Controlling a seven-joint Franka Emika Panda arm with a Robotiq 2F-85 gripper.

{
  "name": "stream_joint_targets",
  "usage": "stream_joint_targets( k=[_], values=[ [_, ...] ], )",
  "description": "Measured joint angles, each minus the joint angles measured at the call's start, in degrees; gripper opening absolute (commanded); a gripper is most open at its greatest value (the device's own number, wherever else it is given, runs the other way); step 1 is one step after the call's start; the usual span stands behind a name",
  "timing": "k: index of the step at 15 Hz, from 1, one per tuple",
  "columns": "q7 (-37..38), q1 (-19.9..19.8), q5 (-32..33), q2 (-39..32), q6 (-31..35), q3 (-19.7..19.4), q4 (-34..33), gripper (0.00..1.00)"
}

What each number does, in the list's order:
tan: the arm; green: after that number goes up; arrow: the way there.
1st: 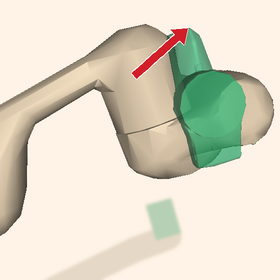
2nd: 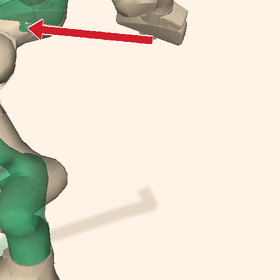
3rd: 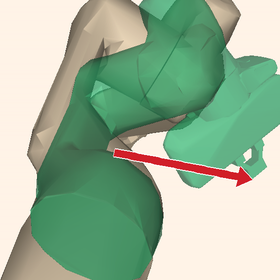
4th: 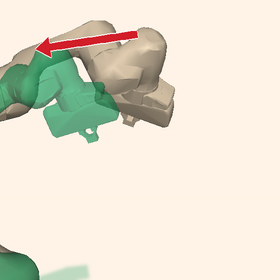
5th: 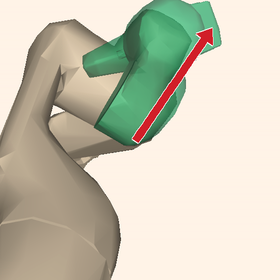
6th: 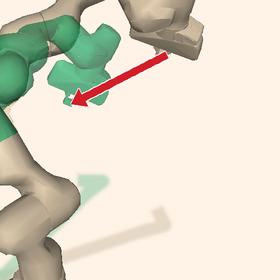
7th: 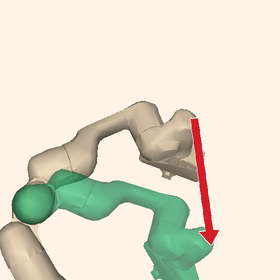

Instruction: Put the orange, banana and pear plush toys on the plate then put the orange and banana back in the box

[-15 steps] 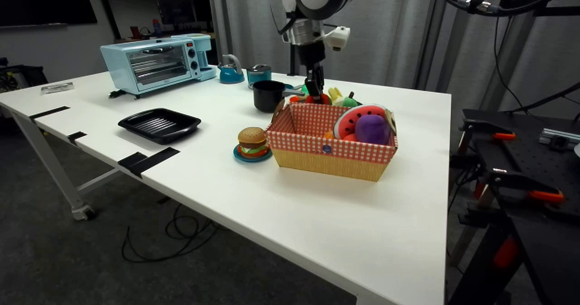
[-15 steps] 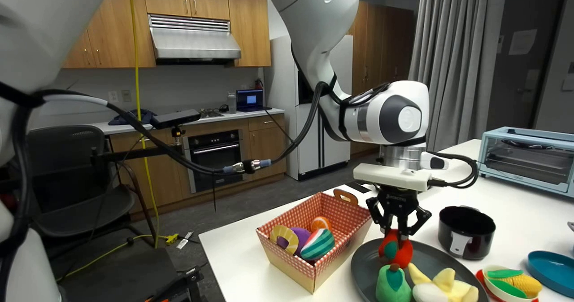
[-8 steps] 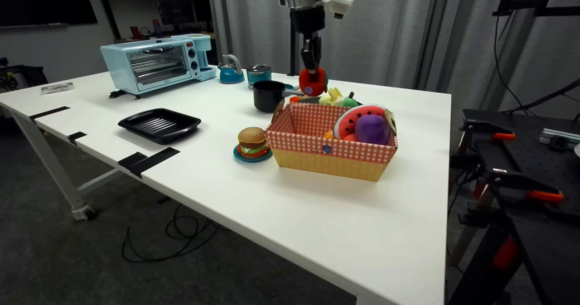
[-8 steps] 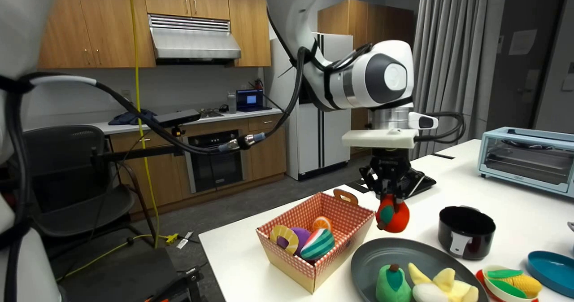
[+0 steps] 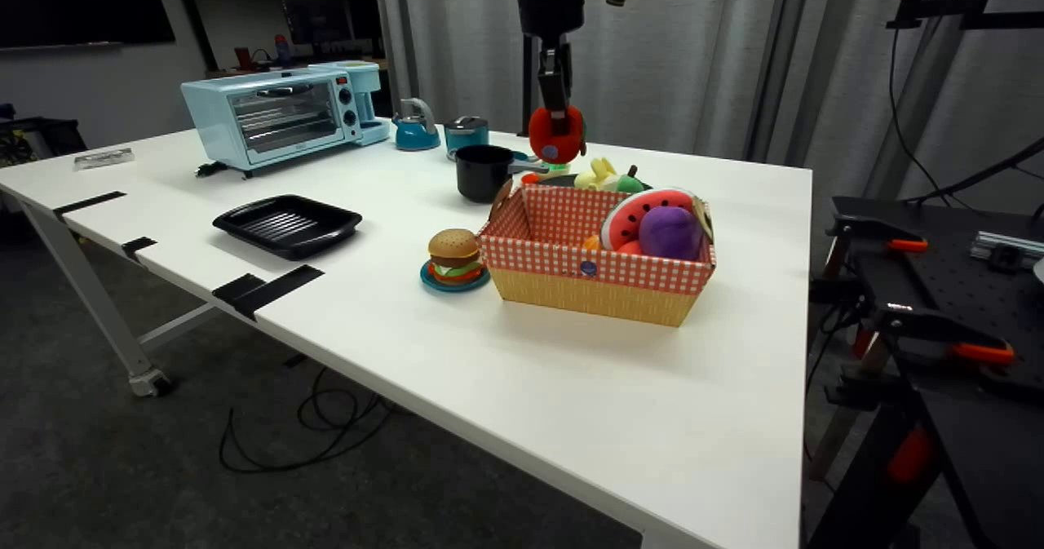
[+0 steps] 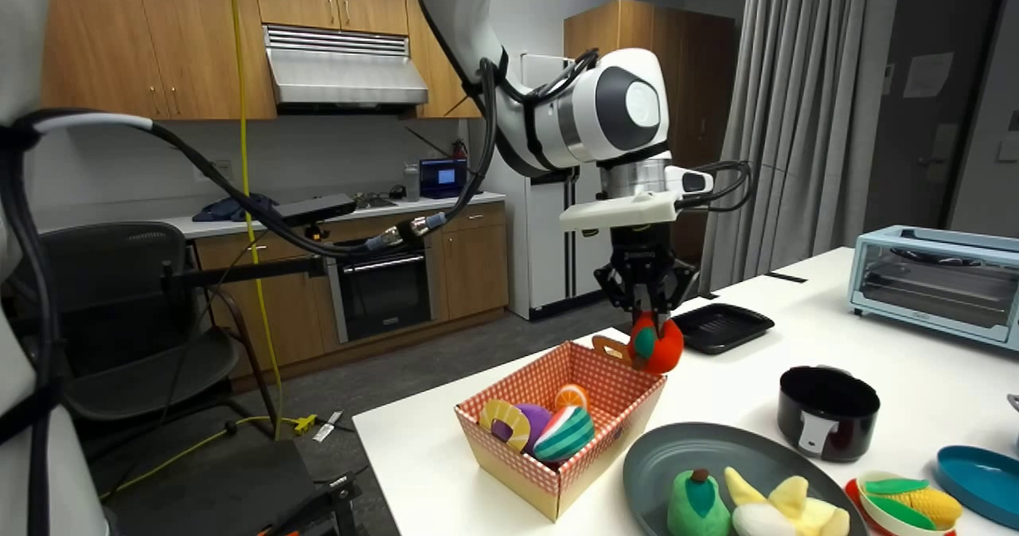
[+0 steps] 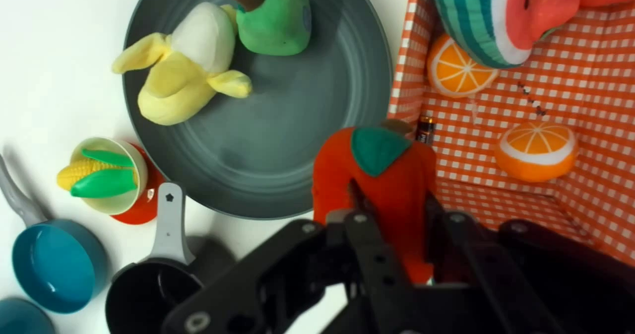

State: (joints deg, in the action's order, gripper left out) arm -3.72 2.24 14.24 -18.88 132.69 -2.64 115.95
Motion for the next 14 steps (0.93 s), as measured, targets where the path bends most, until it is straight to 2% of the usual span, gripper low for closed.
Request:
stream_joint_targets(
  k=[4,5,7,12,14],
  values=[
    [0.1,1.8,0.2,0.0,-0.1,1.3,0.9,0.06],
    [0.1,2.0,0.2,0.0,-0.1,1.5,1.2,0.48],
    [0.1,2.1,0.2,0.0,-0.2,2.0,1.8,0.56],
    [0.1,2.1,0.2,-0.1,-0.2,2.1,2.9,0.95],
    [0.1,2.1,0.2,-0.1,-0.3,2.1,3.0,1.00]
  ],
)
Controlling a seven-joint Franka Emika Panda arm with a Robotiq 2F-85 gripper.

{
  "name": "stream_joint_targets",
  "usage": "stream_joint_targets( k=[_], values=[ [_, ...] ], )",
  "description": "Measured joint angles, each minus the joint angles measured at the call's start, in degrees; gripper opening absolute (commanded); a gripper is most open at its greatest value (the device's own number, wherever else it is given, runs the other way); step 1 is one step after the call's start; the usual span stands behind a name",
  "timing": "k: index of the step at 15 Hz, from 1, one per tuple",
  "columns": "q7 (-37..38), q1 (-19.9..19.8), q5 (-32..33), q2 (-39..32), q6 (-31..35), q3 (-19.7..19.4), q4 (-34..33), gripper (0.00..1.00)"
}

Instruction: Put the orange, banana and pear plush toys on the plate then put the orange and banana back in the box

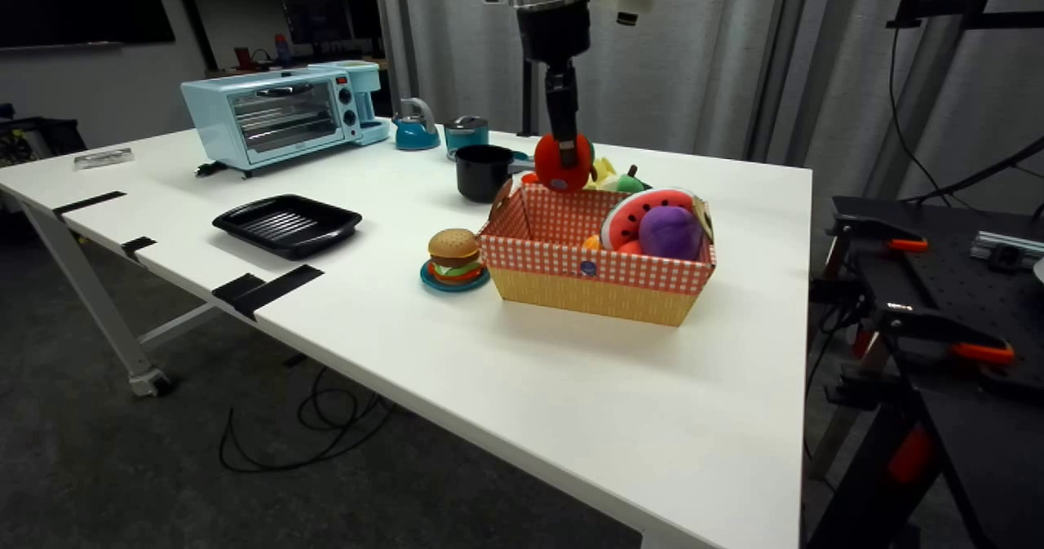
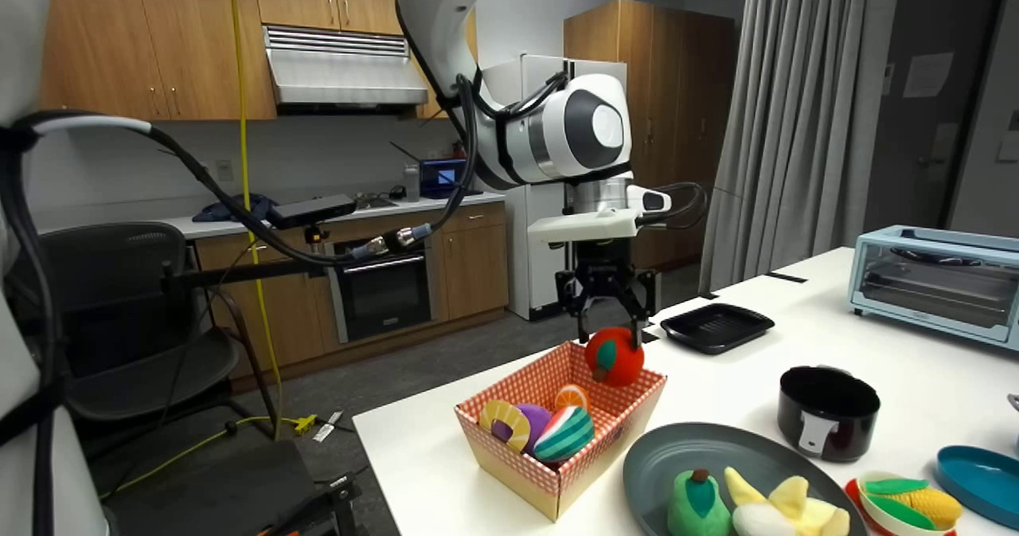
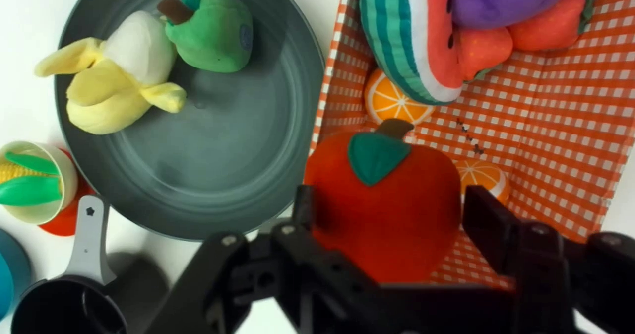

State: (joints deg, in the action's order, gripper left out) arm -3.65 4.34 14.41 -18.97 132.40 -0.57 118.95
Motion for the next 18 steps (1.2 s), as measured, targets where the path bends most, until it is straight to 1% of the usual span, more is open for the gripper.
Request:
stream_joint_targets(
  k=[6,9,14,18],
  values=[
    [0.0,-0.1,0.0,0.0,-0.1,-0.1,0.0,1.00],
    [0.0,-0.8,0.0,-0.1,-0.1,-0.7,-0.3,1.00],
    [0.6,-3.5,-1.3,-1.7,-0.1,-2.4,-2.7,1.00],
    [3.7,-5.9,-3.1,-4.9,-0.1,-4.4,-6.4,1.00]
  ],
)
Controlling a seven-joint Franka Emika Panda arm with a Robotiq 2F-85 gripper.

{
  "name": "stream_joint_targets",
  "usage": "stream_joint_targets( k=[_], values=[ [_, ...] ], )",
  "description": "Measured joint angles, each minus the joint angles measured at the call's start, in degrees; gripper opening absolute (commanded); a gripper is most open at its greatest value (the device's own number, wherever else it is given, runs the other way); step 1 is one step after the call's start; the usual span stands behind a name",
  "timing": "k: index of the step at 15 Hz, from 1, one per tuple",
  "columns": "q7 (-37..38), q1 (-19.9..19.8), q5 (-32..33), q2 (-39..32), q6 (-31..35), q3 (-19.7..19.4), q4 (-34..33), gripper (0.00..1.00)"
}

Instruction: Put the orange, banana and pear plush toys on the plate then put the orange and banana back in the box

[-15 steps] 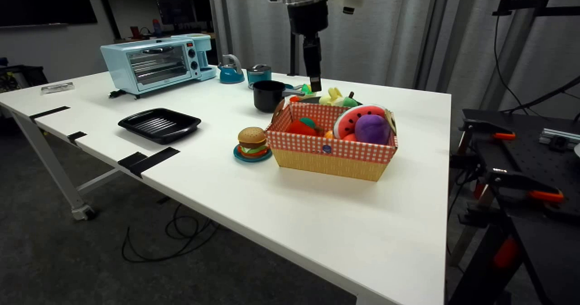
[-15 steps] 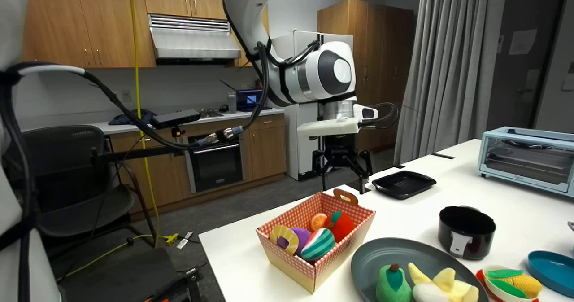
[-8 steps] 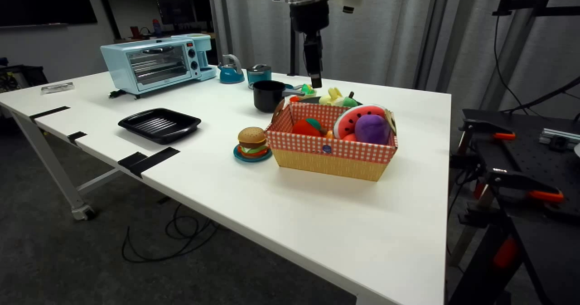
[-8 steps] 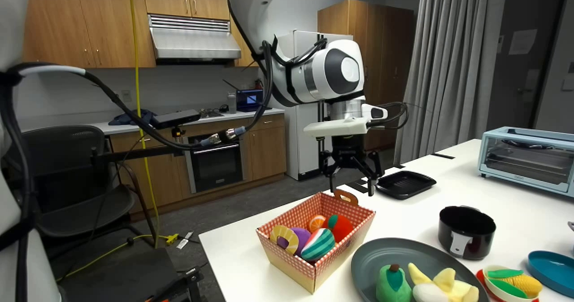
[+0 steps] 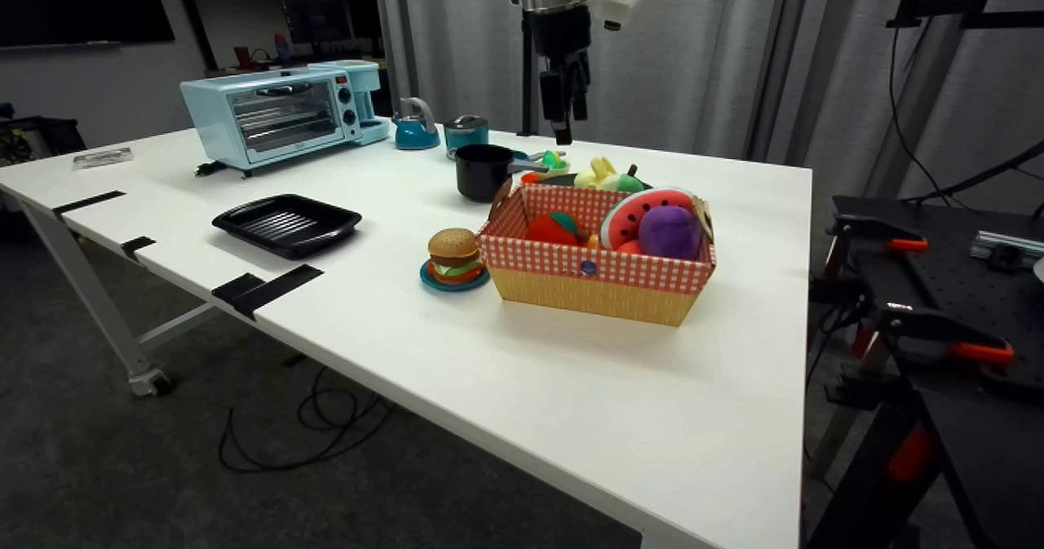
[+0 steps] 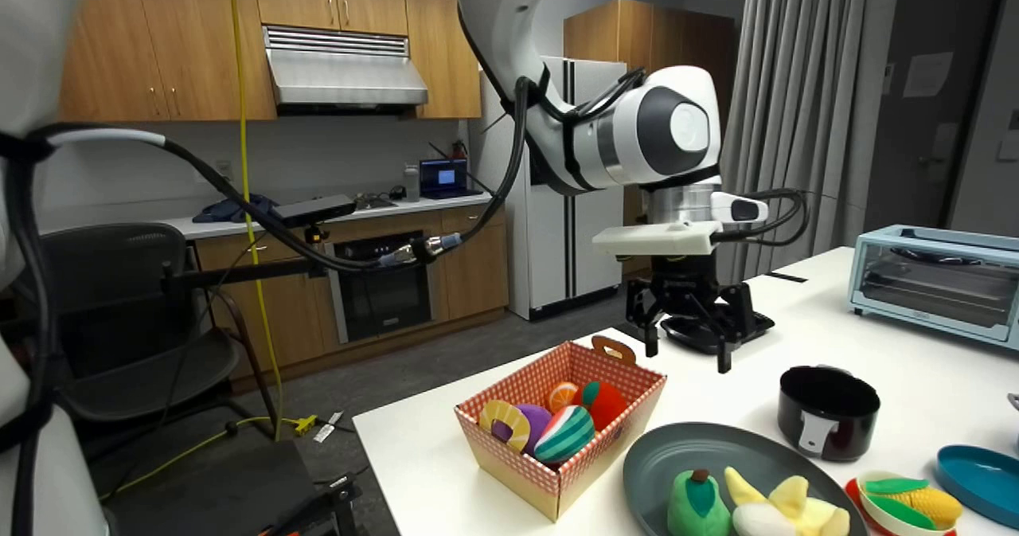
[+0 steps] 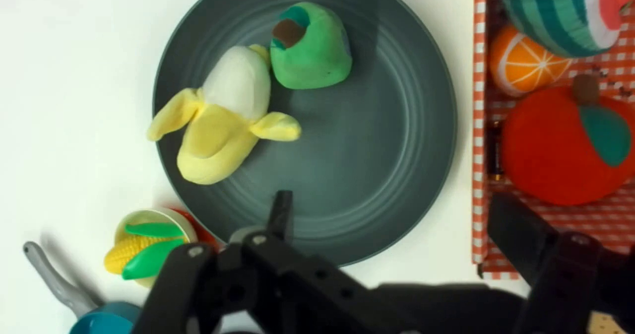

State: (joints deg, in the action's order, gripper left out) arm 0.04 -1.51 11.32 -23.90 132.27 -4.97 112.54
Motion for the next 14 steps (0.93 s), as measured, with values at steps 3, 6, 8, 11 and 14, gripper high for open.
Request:
stream_joint_targets(
  k=[3,6,8,11,14],
  values=[
    [4.6,-1.3,-2.4,-3.2,0.0,-1.5,-3.4,1.00],
    [10.1,-1.9,-4.6,-6.4,0.0,-2.9,-6.3,1.00],
    [13.9,-2.1,-6.2,-8.2,0.0,-3.8,-8.0,1.00],
    [19.5,-2.3,-7.6,-10.3,0.0,-5.2,-9.7,1.00],
    [23.5,-2.4,-7.8,-11.8,0.0,-6.2,-10.5,1.00]
  ],
)
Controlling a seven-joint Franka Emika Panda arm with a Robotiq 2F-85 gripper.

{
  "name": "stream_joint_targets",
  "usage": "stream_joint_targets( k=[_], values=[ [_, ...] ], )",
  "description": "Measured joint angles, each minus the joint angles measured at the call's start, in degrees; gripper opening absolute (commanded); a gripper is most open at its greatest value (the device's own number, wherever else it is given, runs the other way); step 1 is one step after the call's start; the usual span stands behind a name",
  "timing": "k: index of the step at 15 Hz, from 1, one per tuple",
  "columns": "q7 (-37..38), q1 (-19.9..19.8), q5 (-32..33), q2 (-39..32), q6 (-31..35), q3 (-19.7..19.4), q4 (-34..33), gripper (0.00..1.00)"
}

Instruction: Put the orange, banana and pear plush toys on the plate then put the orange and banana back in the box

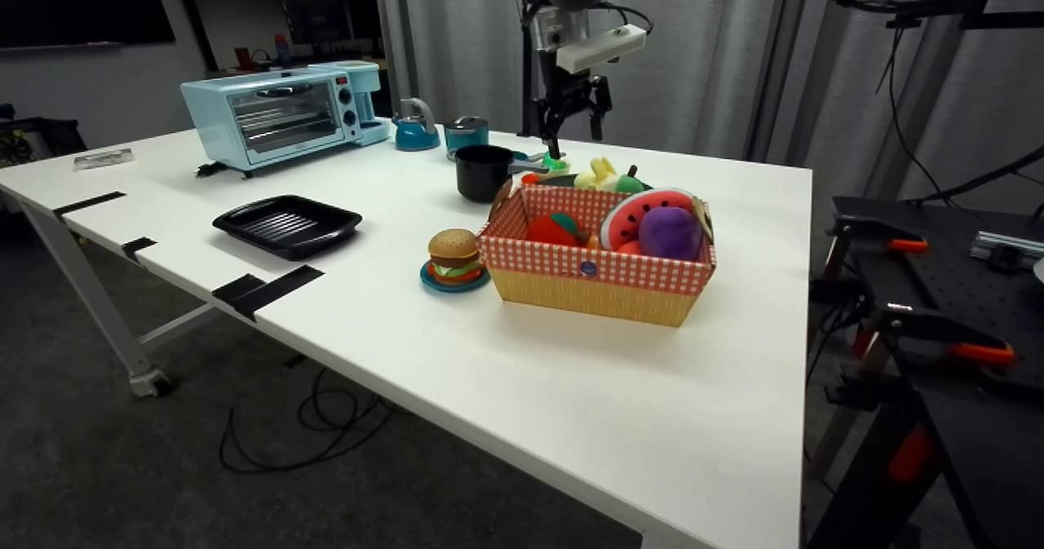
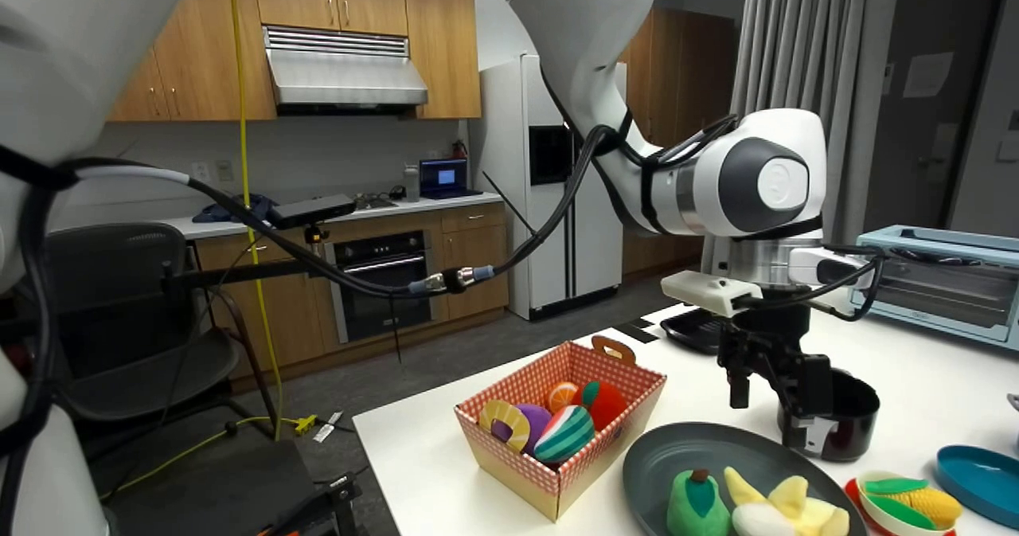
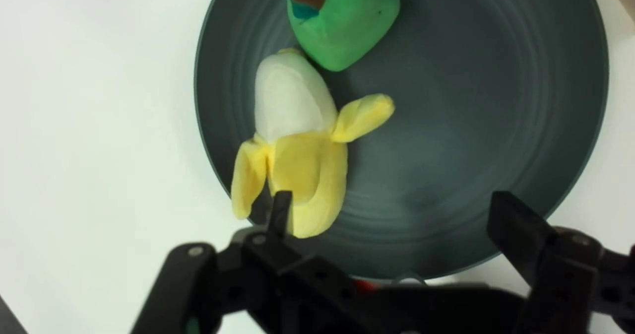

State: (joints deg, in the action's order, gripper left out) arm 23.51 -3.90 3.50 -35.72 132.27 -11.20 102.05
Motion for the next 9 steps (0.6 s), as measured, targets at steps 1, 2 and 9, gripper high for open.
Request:
stream_joint_targets(
  k=[1,2,9],
  values=[
    [1.0,0.0,0.0,-0.4,0.0,-0.2,-0.1,1.00],
    [1.9,0.0,0.0,-0.7,0.0,-0.3,-0.2,1.00],
    [8.6,0.7,0.0,-4.0,1.6,-0.8,0.0,1.00]
  ],
)
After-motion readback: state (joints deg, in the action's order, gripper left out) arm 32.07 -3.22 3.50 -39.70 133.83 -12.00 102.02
